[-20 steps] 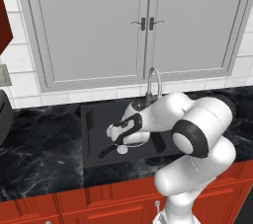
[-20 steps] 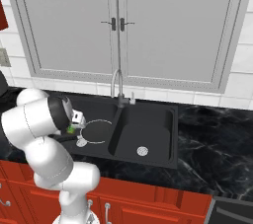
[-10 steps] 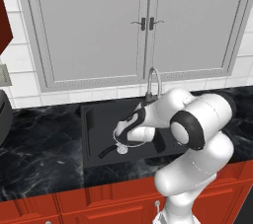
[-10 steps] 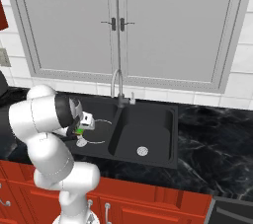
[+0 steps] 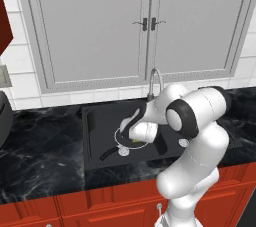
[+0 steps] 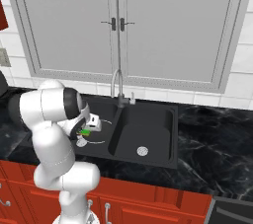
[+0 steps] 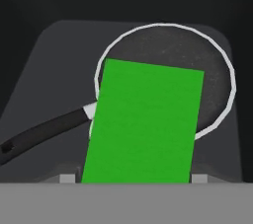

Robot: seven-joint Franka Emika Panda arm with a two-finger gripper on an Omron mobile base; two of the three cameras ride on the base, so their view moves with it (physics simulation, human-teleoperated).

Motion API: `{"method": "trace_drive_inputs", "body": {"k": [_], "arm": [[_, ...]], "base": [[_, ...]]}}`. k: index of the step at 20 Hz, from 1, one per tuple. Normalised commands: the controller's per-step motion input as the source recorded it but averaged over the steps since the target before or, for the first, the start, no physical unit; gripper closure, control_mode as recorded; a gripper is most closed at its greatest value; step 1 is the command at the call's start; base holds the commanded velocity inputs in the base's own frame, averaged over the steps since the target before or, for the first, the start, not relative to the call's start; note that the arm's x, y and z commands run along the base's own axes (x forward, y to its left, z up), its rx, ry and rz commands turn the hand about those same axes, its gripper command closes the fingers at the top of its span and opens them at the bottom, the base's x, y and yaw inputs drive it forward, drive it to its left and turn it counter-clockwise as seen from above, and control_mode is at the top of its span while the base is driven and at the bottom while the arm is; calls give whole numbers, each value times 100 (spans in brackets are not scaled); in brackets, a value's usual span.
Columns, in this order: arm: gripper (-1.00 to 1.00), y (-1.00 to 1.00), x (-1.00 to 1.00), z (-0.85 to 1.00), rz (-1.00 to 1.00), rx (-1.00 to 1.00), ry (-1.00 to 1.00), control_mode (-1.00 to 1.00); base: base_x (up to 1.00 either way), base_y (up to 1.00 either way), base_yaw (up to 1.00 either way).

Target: Pick the pan and sponge and place them into the sink. Then turn on the water.

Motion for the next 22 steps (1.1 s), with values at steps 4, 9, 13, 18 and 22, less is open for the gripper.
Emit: {"method": "trace_drive_inputs", "body": {"k": [4, 9, 13, 18, 22], "arm": [[100, -16, 17, -30, 0, 0, 0, -100], [100, -3, 16, -44, 0, -4, 0, -100], [100, 0, 13, -47, 0, -8, 0, -100], [100, 0, 14, -33, 0, -6, 0, -100], [-100, 0, 17, -18, 0, -2, 0, -100]], "base": [[0, 0, 0], [0, 0, 0], [0, 0, 0], [0, 0, 0], [0, 0, 0]]}}
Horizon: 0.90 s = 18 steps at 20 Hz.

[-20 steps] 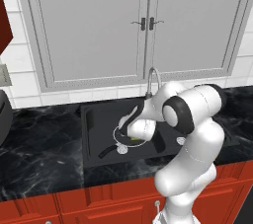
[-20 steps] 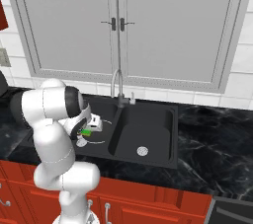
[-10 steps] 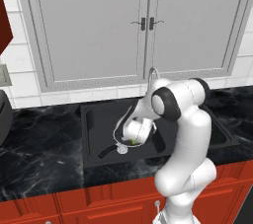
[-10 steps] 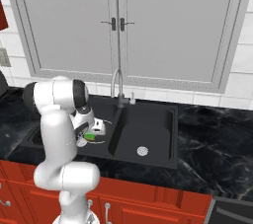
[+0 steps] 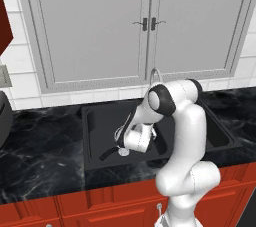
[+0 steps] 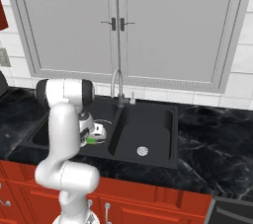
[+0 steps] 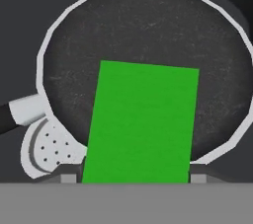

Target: Pick the pan and sponge and place them into the sink. Then turn on the water.

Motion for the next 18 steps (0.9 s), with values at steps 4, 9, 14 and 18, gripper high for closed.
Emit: {"method": "trace_drive_inputs", "body": {"k": [4, 9, 14, 18], "arm": [[-100, -7, 9, -4, 0, 0, -4, -100], [-100, -32, 0, 14, 0, 0, -11, -100], [-100, -25, 0, 48, 0, 0, -9, -100], [-100, -9, 0, 43, 0, 1, -4, -100]], "base": [[0, 0, 0], [0, 0, 0], [0, 0, 0], [0, 0, 0]]}}
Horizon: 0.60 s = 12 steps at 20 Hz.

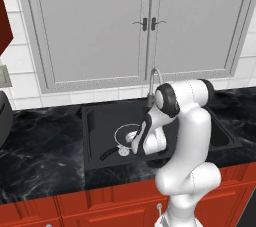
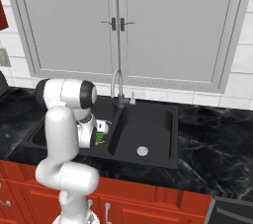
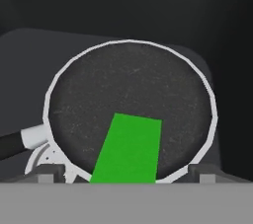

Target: Pick the pan and sponge and place them into the sink. Then turn on the water.

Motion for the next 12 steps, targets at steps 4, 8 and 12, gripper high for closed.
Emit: {"method": "trace_drive_inputs", "body": {"k": [4, 8, 12], "arm": [[-100, -2, 0, 46, 0, 0, -1, -100], [-100, 0, 0, 54, 0, 0, 0, -100], [-100, 0, 0, 44, 0, 0, 0, -100]], "base": [[0, 0, 0], [0, 0, 0], [0, 0, 0]]}}
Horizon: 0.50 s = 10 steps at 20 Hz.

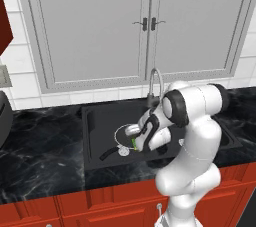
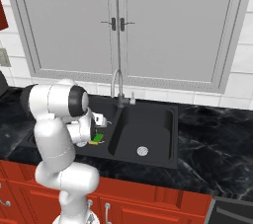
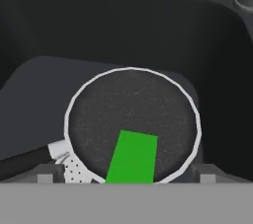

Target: Pick the pan and sponge and place them into the sink. Then turn on the water.

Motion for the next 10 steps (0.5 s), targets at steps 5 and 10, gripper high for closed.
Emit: {"method": "trace_drive_inputs", "body": {"k": [5, 10], "arm": [[-100, 0, 0, 39, 0, 0, 0, -100], [-100, -1, -2, 31, 0, 0, 0, -100]], "base": [[0, 0, 0], [0, 0, 0]]}}
